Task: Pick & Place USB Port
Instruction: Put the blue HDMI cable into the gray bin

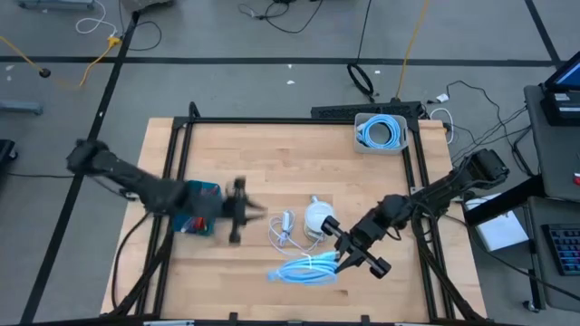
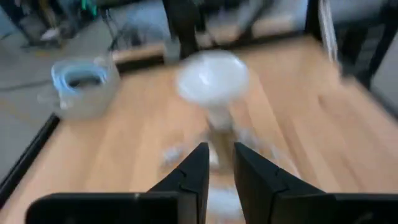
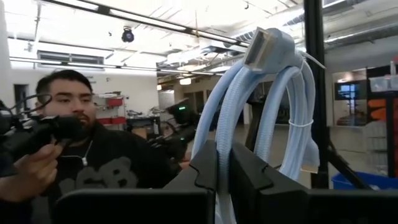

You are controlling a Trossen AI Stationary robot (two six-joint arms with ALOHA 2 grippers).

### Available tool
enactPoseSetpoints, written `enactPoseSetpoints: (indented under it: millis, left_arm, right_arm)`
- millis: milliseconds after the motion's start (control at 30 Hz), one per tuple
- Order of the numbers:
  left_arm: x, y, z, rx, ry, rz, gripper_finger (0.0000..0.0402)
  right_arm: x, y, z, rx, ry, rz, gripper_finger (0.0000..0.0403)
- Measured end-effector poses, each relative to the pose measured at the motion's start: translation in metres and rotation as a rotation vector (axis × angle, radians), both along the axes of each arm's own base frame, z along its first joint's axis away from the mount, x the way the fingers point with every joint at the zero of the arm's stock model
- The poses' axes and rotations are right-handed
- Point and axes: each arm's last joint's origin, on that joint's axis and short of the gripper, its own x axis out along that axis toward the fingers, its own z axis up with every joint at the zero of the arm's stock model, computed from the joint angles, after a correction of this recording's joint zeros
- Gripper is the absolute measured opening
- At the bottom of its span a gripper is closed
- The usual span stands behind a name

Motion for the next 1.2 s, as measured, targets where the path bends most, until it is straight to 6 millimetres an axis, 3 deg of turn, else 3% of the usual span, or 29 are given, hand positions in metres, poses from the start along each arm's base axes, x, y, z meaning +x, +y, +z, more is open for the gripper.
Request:
enactPoseSetpoints:
  millis: [100, 200, 267, 333, 400, 500, 600, 700, 800, 900, 1200]
  left_arm:
    - [-0.003, 0.061, 0.003, -0.07, -0.208, 0.001, 0.0082]
    - [-0.02, 0.116, 0.009, -0.126, -0.387, 0.034, 0.0083]
    - [-0.032, 0.144, 0.021, -0.2, -0.487, -0.033, 0.0083]
    - [-0.041, 0.157, 0.037, -0.264, -0.553, -0.164, 0.0083]
    - [-0.044, 0.16, 0.051, -0.286, -0.548, -0.253, 0.0083]
    - [-0.04, 0.159, 0.067, -0.265, -0.473, -0.288, 0.0083]
    - [-0.037, 0.15, 0.084, -0.194, -0.382, -0.302, 0.0083]
    - [-0.034, 0.136, 0.091, -0.086, -0.251, -0.212, 0.0083]
    - [-0.033, 0.125, 0.09, 0.037, -0.132, -0.093, 0.0088]
    - [-0.031, 0.12, 0.087, 0.037, -0.097, -0.077, 0.0109]
    - [-0.002, 0.112, 0.072, -0.075, -0.066, -0.152, 0.0231]
  right_arm:
    - [-0.001, -0.001, 0.001, -0.006, 0.017, -0.004, 0.0009]
    - [-0.004, -0.002, 0.003, -0.033, 0.024, -0.024, 0.0009]
    - [-0.005, -0.003, 0.004, -0.054, 0.034, -0.072, 0.0009]
    - [-0.006, -0.006, 0.005, -0.075, 0.049, -0.174, 0.0009]
    - [-0.006, -0.016, 0.007, -0.121, 0.074, -0.347, 0.0009]
    - [0.0, -0.046, 0.006, -0.154, 0.156, -0.573, 0.0009]
    - [0.007, -0.074, 0.003, -0.114, 0.203, -0.558, 0.0009]
    - [0.009, -0.089, 0.002, -0.065, 0.177, -0.504, 0.0009]
    - [0.008, -0.096, -0.005, -0.055, 0.189, -0.492, 0.0009]
    - [0.006, -0.098, -0.008, -0.057, 0.165, -0.5, 0.0009]
    - [0.005, -0.098, -0.008, -0.062, 0.154, -0.502, 0.0009]
